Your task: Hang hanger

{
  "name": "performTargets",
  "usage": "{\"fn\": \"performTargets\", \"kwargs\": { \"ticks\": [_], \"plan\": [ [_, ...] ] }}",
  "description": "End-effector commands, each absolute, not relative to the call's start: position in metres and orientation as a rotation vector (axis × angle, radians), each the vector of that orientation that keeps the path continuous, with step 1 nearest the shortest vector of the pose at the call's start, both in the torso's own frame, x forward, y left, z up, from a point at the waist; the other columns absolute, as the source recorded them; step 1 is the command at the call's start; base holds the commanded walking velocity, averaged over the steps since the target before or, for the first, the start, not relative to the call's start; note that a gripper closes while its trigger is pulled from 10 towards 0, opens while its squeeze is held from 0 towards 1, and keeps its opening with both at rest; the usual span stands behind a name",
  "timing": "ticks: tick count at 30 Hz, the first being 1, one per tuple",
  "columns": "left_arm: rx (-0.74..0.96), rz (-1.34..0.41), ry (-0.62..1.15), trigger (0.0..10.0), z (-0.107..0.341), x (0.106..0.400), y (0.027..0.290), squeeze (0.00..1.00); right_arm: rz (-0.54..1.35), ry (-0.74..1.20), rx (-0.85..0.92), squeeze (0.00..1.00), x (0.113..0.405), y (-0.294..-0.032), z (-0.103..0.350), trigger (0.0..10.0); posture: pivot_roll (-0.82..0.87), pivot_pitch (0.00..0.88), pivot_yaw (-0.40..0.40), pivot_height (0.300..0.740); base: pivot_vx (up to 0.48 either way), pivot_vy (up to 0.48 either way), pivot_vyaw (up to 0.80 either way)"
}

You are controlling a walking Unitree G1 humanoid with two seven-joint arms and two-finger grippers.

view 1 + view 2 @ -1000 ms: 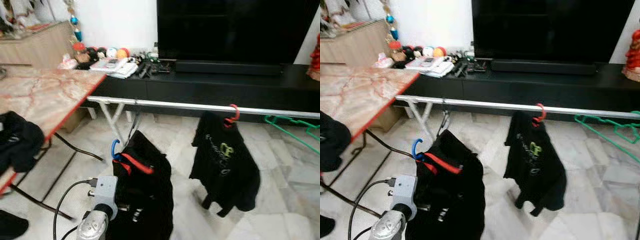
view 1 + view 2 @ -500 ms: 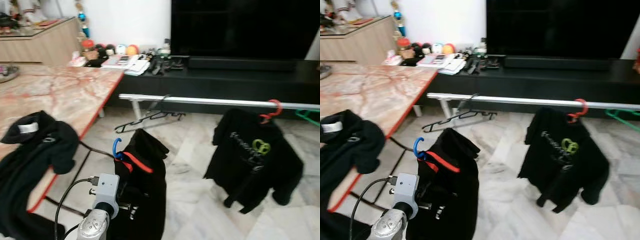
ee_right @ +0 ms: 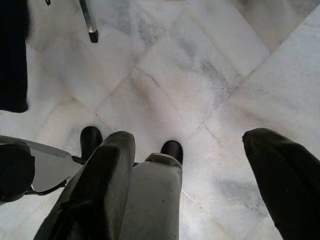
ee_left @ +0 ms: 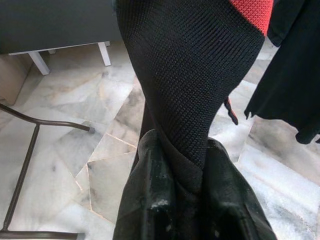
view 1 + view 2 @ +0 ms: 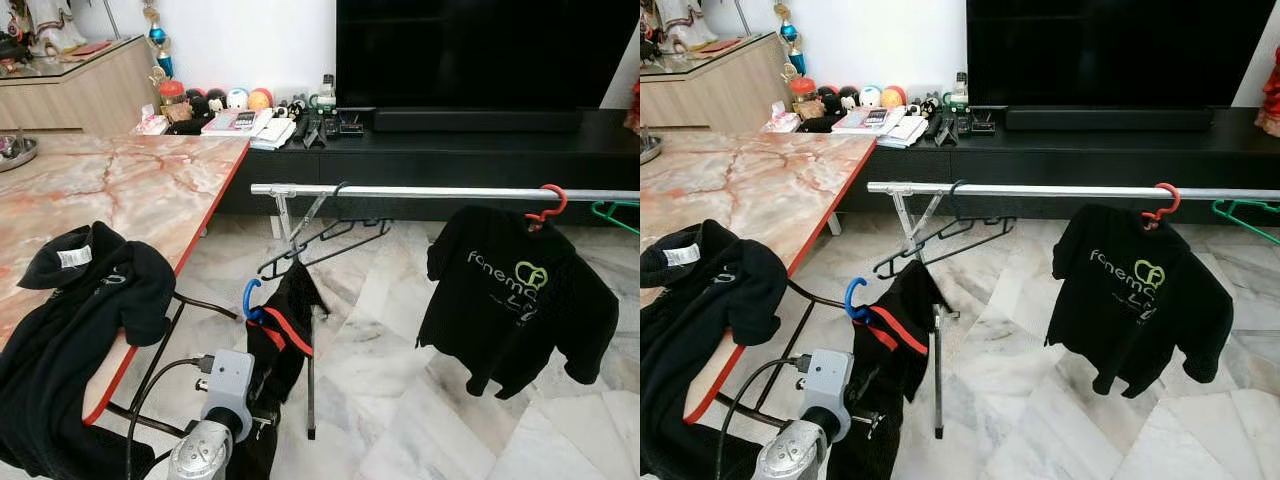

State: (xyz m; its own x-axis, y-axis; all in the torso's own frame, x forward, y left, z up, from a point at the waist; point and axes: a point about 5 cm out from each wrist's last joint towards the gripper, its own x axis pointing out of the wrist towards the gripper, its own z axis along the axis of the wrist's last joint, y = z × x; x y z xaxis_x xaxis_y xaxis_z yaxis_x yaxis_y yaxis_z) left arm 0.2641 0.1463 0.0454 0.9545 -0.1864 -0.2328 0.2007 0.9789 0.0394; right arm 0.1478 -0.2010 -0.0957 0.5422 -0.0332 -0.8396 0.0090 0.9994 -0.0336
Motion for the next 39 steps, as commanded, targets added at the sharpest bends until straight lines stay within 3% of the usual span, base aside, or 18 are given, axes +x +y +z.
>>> {"fn": "performTargets", "kwargs": {
  "ticks": [1, 12, 39],
  "plan": [
    [0.056, -0.199, 0.181, 10.0, 0.0551, 0.2666, 0.1466, 0.00, -0.031, 1.006, -0.020, 0.00, 0.1462, -0.2005, -0.0965, 10.0, 0.04, 0.041, 0.051, 0.740, 0.000, 0.000, 0.00],
    [0.053, -0.201, 0.177, 10.0, 0.0561, 0.2668, 0.1470, 0.00, -0.036, 1.004, -0.017, 0.00, 0.1465, -0.2004, -0.0964, 10.0, 0.04, 0.042, 0.051, 0.740, 0.000, 0.000, 0.00],
    [0.040, -0.205, 0.170, 10.0, 0.0577, 0.2676, 0.1458, 0.00, -0.042, 1.000, -0.019, 0.00, 0.1466, -0.2010, -0.0962, 10.0, 0.05, 0.045, 0.048, 0.740, -0.291, 0.000, 0.00]
  ]
}}
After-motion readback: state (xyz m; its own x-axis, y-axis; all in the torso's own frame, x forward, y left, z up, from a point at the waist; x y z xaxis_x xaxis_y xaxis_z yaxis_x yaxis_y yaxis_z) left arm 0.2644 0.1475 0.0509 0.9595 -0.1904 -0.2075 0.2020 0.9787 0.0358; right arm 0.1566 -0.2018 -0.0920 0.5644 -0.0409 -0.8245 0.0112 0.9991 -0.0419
